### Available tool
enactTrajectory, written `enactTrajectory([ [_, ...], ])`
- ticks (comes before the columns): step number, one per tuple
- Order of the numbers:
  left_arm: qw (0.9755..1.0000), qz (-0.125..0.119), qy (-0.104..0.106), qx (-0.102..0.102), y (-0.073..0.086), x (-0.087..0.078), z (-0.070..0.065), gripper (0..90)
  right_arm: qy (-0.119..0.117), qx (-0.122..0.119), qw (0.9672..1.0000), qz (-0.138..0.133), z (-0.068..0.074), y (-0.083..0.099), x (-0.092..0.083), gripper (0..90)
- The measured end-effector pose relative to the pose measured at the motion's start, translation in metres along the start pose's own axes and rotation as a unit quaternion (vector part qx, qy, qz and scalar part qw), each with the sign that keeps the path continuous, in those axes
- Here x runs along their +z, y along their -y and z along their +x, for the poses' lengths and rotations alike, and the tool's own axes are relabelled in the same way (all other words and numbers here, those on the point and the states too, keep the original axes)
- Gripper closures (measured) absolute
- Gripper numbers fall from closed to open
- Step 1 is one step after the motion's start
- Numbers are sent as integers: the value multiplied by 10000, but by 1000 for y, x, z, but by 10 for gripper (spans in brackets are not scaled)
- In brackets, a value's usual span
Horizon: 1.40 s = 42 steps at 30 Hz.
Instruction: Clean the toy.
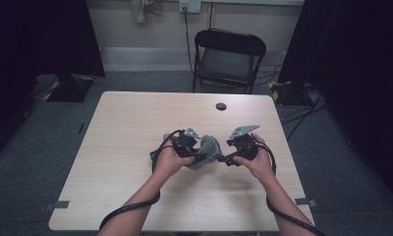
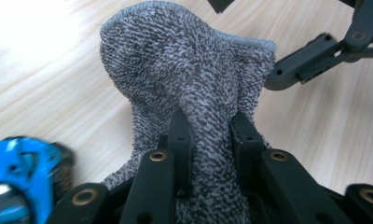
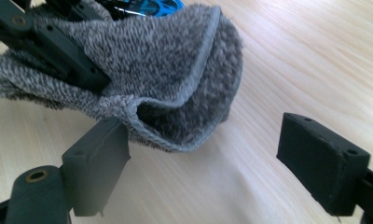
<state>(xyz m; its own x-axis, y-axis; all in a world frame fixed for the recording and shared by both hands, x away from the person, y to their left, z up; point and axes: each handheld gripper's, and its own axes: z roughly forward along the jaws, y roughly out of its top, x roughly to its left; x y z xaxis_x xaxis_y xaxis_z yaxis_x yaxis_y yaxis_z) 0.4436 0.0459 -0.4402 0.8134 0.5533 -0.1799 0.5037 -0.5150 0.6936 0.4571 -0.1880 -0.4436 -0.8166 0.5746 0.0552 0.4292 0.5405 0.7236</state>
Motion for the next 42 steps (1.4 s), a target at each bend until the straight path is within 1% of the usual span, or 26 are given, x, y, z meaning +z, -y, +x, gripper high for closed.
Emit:
enactTrajectory([
  [1, 10000, 32, 3, 43, -1, 2, -2, 741, 11, -19, 10000, -6, -1, 1, -2, 161],
  [3, 10000, 37, 4, 47, -2, 7, -5, 741, 39, 11, 10000, -18, -3, 4, -8, 161],
  [4, 9999, 91, -19, 109, -2, 10, -7, 740, 61, 11, 10000, -35, -4, 5, -11, 161],
  [6, 9999, 74, -12, 80, -2, 15, -10, 741, -11, 134, 9997, -183, -6, 6, -17, 164],
  [8, 10000, 72, 22, 66, -2, 22, -13, 741, 62, 94, 9997, -208, -7, 7, -23, 166],
  [10, 9998, 133, 54, 129, -2, 29, -17, 741, 139, 43, 9998, -154, -8, 7, -27, 166],
  [12, 9996, 174, 57, 199, -2, 34, -20, 740, 140, 83, 9997, -203, -9, 9, -31, 166],
  [14, 9994, 186, 115, 274, -3, 40, -23, 740, 124, 141, 9995, -243, -11, 10, -34, 166],
  [15, 9994, 138, 148, 292, -2, 43, -24, 737, 148, 129, 9995, -246, -12, 11, -35, 167],
  [16, 9993, 156, 140, 299, -3, 45, -25, 731, 154, 126, 9995, -246, -13, 12, -36, 168],
  [17, 9994, 109, 107, 321, -3, 48, -25, 722, 142, 141, 9995, -233, -14, 13, -36, 169],
  [18, 9993, 159, 111, 334, -3, 49, -26, 711, 155, 152, 9995, -213, -15, 14, -36, 170],
  [19, 9992, 142, 99, 351, -2, 50, -26, 695, 170, 158, 9995, -191, -16, 14, -35, 170],
  [21, 9996, 51, 155, 224, -1, 50, -25, 619, 148, 179, 9995, -197, -16, 14, -33, 172],
  [22, 9997, -4, 123, 205, 0, 49, -24, 561, 114, 181, 9996, -191, -15, 14, -33, 186],
  [23, 9997, -51, 98, 214, 0, 47, -22, 522, 61, 189, 9997, -153, -14, 13, -32, 202],
  [25, 9997, -113, 149, 155, 1, 43, -21, 454, 42, 114, 9999, -82, -11, 12, -29, 197],
  [26, 9996, -132, 171, 178, 1, 41, -21, 419, 30, 84, 9999, -90, -10, 11, -28, 197],
  [27, 9995, -113, 205, 194, 1, 37, -21, 412, 10, 58, 9999, -104, -8, 10, -27, 195],
  [30, 9993, -197, 224, 205, 4, 27, -19, 407, -54, -25, 9999, -90, -3, 7, -23, 189],
  [33, 9995, -262, 162, 120, 9, 16, -16, 364, -148, -97, 9998, -81, 3, 4, -18, 189],
  [35, 9994, -284, 115, 132, 11, 10, -13, 356, -165, -191, 9997, -31, 7, 2, -14, 188],
  [36, 9994, -301, 96, 121, 13, 6, -12, 348, -216, -219, 9995, -23, 10, 2, -12, 188],
  [40, 9994, -334, 40, 56, 18, -8, -4, 341, -278, -340, 9990, 7, 15, -1, -6, 189],
  [42, 9994, -352, -31, 32, 21, -14, 1, 332, -337, -350, 9988, -65, 17, -4, -3, 188],
])
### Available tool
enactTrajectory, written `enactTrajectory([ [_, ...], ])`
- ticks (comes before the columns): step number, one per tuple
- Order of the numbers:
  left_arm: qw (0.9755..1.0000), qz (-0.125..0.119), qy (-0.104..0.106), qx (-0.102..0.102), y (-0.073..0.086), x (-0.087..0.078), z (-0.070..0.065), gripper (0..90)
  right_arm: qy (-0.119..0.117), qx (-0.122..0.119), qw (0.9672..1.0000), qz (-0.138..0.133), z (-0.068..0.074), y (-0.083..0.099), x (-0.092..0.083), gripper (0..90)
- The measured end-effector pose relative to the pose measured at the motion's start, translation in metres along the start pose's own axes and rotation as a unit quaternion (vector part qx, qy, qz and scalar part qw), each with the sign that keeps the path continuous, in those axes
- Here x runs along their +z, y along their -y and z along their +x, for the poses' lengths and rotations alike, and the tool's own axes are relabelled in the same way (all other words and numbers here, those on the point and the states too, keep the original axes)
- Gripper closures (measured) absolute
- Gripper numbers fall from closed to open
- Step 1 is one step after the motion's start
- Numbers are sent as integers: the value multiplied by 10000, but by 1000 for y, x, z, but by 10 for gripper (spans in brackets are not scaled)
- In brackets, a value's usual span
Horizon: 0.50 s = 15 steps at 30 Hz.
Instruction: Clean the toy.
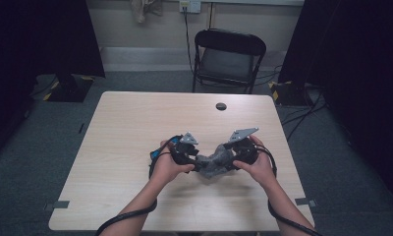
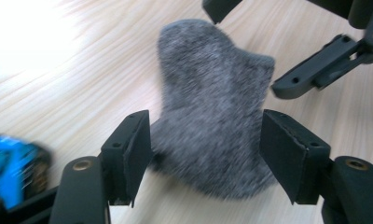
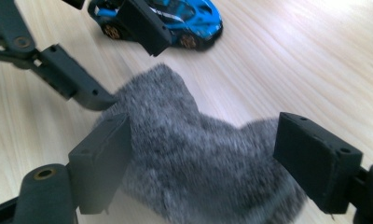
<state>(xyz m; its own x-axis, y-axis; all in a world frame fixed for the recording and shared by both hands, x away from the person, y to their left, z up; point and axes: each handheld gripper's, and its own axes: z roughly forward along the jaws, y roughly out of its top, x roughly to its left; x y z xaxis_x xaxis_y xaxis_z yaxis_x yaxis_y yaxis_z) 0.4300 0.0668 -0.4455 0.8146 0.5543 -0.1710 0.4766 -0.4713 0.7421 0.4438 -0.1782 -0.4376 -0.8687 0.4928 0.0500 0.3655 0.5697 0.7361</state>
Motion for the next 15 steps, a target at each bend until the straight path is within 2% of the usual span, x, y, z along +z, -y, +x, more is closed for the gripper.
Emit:
enactTrajectory([
  [5, 9996, -90, -223, -127, 7, -18, 18, 320, -93, -97, 9999, 61, 3, -5, 11, 189],
  [8, 9991, -47, -387, -158, 13, -27, 30, 314, -206, -137, 9996, 162, 5, -2, 21, 195],
  [15, 9968, 72, -783, -164, 24, -41, 55, 286, -146, -248, 9987, 419, 8, 9, 37, 197],
])
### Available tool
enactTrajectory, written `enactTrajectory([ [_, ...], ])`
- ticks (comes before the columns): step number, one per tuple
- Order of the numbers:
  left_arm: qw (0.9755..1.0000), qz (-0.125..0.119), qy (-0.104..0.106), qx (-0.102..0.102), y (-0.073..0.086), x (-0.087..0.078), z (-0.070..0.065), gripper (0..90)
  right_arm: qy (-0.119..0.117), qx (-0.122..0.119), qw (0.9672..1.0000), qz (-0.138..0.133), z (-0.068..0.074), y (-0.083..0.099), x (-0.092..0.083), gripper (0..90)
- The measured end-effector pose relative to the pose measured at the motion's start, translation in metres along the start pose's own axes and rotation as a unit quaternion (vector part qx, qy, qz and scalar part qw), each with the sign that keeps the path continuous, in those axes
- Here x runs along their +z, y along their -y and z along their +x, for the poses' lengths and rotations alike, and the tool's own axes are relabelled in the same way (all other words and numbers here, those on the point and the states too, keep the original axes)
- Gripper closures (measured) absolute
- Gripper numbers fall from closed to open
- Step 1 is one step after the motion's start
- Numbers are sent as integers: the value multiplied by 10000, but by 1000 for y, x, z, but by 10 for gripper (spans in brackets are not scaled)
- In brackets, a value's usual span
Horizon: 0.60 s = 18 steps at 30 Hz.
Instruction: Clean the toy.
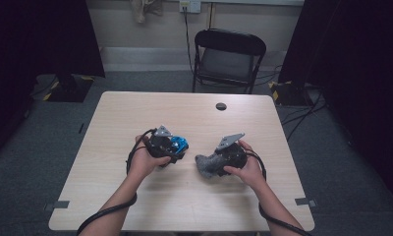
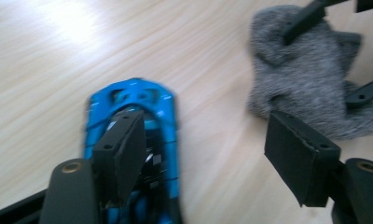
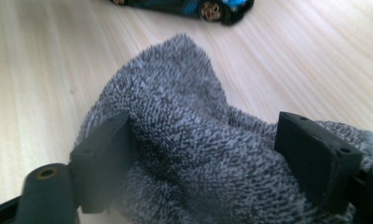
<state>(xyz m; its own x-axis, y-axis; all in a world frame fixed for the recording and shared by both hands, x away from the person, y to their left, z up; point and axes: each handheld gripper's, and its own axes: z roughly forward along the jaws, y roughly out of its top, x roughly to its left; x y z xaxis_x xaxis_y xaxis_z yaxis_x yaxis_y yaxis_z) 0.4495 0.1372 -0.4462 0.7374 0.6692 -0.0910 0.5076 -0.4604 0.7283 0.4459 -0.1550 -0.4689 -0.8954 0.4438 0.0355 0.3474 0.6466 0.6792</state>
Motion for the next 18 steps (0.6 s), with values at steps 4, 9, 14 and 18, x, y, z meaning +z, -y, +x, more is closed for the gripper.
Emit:
enactTrajectory([
  [4, 9998, 85, -155, -55, 3, 3, 15, 265, 43, 54, 10000, 40, -3, 5, 6, 210],
  [9, 9996, 233, -154, -48, 8, 18, 22, 250, 80, 225, 9997, -88, -5, 14, 11, 211],
  [14, 9999, 101, -66, -31, 7, 29, 24, 258, 76, 232, 9995, -180, -6, 18, 12, 212],
  [18, 9997, 151, -120, 135, 2, 36, 22, 250, 102, 209, 9995, -200, -6, 19, 14, 213],
])
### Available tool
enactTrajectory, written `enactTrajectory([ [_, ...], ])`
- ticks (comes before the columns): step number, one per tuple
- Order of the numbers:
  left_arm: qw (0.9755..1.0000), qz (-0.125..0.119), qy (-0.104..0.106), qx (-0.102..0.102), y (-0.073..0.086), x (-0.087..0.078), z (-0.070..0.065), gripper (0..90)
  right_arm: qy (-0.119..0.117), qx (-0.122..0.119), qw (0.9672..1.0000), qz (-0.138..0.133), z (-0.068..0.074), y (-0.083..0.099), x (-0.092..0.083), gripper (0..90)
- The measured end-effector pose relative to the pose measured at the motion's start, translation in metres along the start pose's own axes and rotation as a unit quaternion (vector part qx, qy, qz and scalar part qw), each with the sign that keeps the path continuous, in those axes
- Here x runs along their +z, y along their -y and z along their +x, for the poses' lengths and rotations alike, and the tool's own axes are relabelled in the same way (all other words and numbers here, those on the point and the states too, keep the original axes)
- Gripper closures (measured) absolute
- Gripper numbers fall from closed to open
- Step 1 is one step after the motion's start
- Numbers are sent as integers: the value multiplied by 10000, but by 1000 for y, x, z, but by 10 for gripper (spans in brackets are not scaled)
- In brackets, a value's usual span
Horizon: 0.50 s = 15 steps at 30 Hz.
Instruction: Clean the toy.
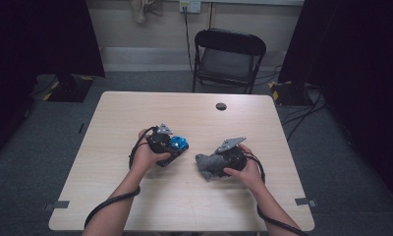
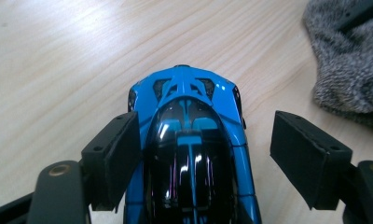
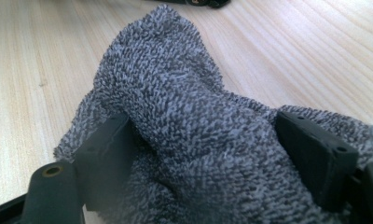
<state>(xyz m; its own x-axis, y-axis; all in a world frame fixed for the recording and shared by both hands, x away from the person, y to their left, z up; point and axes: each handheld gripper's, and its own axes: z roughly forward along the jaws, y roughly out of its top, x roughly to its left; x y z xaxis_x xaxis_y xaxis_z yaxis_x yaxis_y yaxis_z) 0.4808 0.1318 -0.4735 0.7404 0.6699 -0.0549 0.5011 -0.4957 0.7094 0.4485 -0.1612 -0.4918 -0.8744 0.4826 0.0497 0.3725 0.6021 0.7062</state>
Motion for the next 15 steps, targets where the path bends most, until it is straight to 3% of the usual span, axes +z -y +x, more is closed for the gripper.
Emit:
enactTrajectory([
  [5, 10000, -30, -62, 55, -3, -2, 2, 247, 5, -4, 10000, -3, 0, 0, 0, 213],
  [7, 9998, 112, -120, 152, -2, -2, 4, 238, -10, 7, 10000, -32, -1, 1, 1, 213],
  [15, 9997, 236, 1, -31, 6, 14, 8, 200, 6, 23, 10000, -37, -1, 1, 2, 216],
])
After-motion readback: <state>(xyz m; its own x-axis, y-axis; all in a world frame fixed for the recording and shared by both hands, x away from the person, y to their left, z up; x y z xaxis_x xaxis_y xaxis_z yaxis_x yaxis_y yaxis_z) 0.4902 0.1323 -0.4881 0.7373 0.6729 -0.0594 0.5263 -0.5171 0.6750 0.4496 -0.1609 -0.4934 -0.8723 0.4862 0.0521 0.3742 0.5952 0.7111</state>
